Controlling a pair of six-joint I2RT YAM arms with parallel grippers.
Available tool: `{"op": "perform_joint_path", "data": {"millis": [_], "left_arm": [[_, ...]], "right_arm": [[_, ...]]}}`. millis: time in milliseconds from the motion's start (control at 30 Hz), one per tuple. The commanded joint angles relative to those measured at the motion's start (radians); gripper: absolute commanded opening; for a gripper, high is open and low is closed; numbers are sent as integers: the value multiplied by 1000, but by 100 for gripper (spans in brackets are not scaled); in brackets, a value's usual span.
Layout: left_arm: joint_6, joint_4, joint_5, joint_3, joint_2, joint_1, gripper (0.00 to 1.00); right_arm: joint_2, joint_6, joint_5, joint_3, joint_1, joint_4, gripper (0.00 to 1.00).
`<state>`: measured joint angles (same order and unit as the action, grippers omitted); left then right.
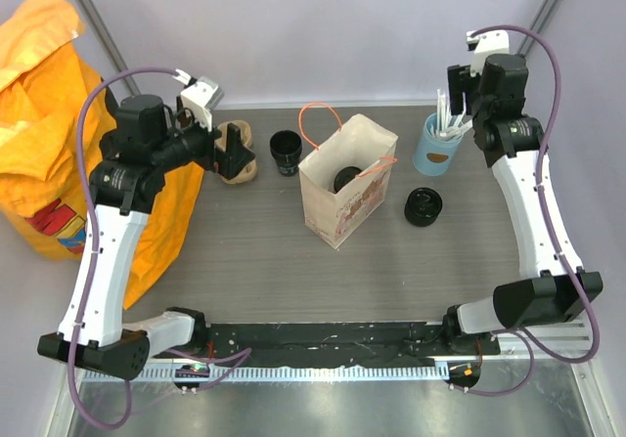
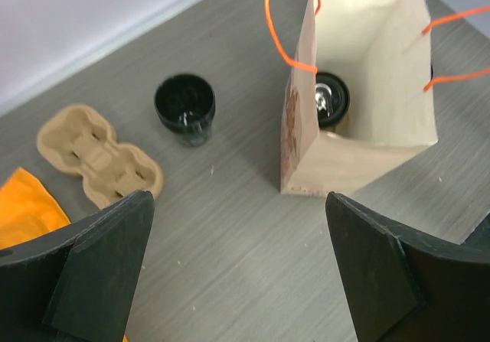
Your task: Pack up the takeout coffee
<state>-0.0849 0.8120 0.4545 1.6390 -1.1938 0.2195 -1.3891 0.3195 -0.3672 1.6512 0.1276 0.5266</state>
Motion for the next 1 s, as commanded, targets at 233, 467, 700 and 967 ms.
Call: {"op": "perform_joint_path", "data": {"millis": [233, 467, 700, 967], "left_arm": [[30, -79, 138, -139, 74, -69, 100], [45, -97, 176, -160, 72, -86, 100], [56, -108, 197, -166, 63, -92, 100], [66, -117, 222, -176, 57, -103, 100]], "right_arm": [[-134, -188, 258, -90, -178, -111, 71], [-171, -247, 353, -129, -181, -137, 60], [-208, -257, 412, -153, -181, -157, 56], [-252, -261, 413, -165, -181, -168, 48]]}}
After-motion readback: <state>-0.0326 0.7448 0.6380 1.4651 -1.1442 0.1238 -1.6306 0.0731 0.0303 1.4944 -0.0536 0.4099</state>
